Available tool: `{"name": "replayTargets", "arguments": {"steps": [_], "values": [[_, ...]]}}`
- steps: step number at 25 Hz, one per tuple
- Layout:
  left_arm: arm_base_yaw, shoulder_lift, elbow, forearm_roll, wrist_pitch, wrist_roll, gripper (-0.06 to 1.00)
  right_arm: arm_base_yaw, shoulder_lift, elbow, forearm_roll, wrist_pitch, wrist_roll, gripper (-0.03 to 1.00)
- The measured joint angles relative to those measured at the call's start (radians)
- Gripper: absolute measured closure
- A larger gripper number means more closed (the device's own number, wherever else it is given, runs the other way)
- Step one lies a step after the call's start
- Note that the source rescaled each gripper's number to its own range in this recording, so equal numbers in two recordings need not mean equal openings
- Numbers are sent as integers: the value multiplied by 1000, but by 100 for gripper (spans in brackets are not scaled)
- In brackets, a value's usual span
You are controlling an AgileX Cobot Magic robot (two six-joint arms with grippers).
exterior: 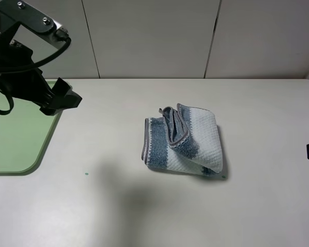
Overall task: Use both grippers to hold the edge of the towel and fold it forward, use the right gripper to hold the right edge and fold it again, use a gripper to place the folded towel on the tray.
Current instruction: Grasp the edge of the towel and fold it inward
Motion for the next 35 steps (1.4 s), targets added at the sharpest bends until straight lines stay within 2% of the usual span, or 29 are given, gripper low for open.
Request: {"name": "replayTargets", "arguments": {"steps": [6,11,22,27,35], "values": [[0,0,0,0,-1,0,-3,-134,-195,8,-7,47,-33,-3],[0,0,0,0,-1,0,-3,-203,-349,28,8,56,-64,-3],[0,0,0,0,-2,0,-3,-225,-430,30,-3,51,-53,-3],[0,0,0,0,-2,0,-3,-291,-479,30,-10,51,-48,-3],[0,0,0,0,-3,0,-3,-312,-481,30,3,51,17,-3]]}}
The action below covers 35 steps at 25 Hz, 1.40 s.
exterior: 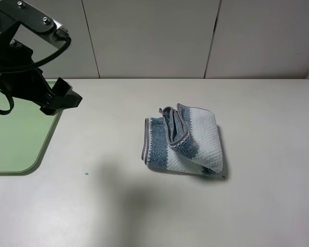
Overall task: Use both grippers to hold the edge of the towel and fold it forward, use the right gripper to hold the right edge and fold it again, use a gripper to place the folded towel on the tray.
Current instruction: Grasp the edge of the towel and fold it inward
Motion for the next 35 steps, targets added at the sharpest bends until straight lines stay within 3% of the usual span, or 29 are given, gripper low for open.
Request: {"name": "replayTargets", "arguments": {"steps": [22,30,35], "values": [[0,0,0,18,16,-4,-3,0,0,0,1,0,13,-3],[-5,34,-44,-1,-47,-195,-5,0,0,0,1,0,13,-3],[-64,138,-130,-30,-57,-266,-5,0,0,0,1,0,13,-3]]}}
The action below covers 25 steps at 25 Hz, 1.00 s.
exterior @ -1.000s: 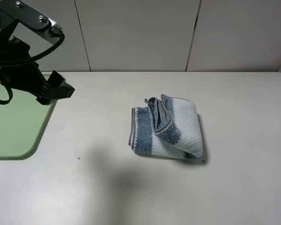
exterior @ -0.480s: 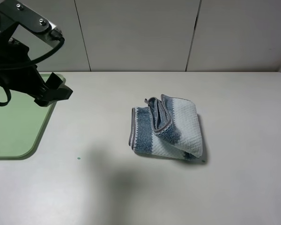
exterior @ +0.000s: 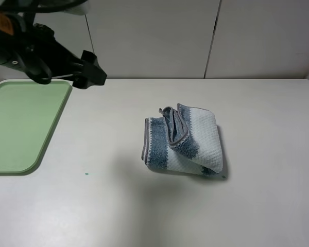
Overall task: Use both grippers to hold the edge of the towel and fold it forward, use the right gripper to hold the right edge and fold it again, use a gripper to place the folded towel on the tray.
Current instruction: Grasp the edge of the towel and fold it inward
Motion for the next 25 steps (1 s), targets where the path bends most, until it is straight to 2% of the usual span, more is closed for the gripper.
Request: {"name": "replayTargets", "arguments": {"steps": [5,10,19,25], "values": [[-74,128,-111,-20,-8,-58,-5,0,0,0,0,0,0,-3],[-128,254,-215,-90,-19,-115,-5,0,0,0,0,0,1,-3],[-169,426,-303,-337,-18,-135,-5,0,0,0,0,0,1,-3],[-170,517,-364,-429,17,-144,-5,0,0,0,0,0,1,-3]]}}
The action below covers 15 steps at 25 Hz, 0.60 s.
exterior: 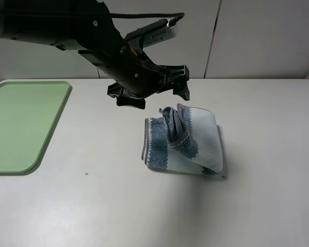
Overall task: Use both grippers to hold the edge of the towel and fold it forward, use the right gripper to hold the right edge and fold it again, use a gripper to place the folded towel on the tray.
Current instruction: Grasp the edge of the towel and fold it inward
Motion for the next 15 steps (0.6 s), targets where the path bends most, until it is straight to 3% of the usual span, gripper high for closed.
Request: {"name": "replayTargets", "arguments": {"steps": [8,15], "values": [[0,123,-119,-16,126,-68,-5,0,0,0,0,0,0,-3],[0,180,-125,-16,148,-121,-5,0,0,0,0,0,0,-3]]}}
